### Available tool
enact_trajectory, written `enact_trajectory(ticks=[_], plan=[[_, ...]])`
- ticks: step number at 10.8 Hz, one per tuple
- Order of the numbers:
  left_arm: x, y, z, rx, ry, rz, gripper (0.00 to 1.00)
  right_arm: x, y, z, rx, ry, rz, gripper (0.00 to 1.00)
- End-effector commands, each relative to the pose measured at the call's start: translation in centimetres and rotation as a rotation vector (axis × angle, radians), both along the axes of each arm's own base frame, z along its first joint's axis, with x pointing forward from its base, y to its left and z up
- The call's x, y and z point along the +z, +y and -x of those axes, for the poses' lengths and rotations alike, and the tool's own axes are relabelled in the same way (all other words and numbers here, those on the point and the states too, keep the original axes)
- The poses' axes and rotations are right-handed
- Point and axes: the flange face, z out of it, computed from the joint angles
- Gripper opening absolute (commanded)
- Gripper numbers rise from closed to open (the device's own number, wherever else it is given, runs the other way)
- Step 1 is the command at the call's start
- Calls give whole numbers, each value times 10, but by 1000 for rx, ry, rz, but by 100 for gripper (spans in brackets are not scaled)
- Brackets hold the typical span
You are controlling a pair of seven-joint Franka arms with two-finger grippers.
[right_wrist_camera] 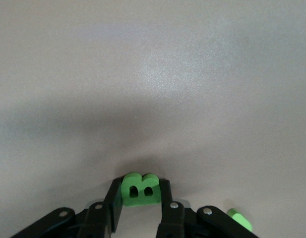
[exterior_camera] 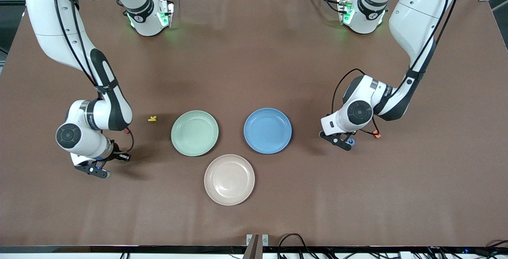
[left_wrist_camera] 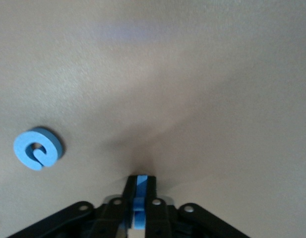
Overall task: Sort letters by color into matching plates
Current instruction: 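Grasp the blue bar with the left gripper while the right gripper lifts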
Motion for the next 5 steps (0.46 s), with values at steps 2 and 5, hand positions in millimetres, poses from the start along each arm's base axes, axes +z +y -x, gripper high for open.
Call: enact_trajectory(ticks=[2, 5], plan=[[1, -7, 12, 26, 33, -43, 0, 33, 17, 1, 186, 26, 7, 12], [16, -11, 6, 56, 5, -45, 0, 63, 52, 4, 207, 44, -32, 12]])
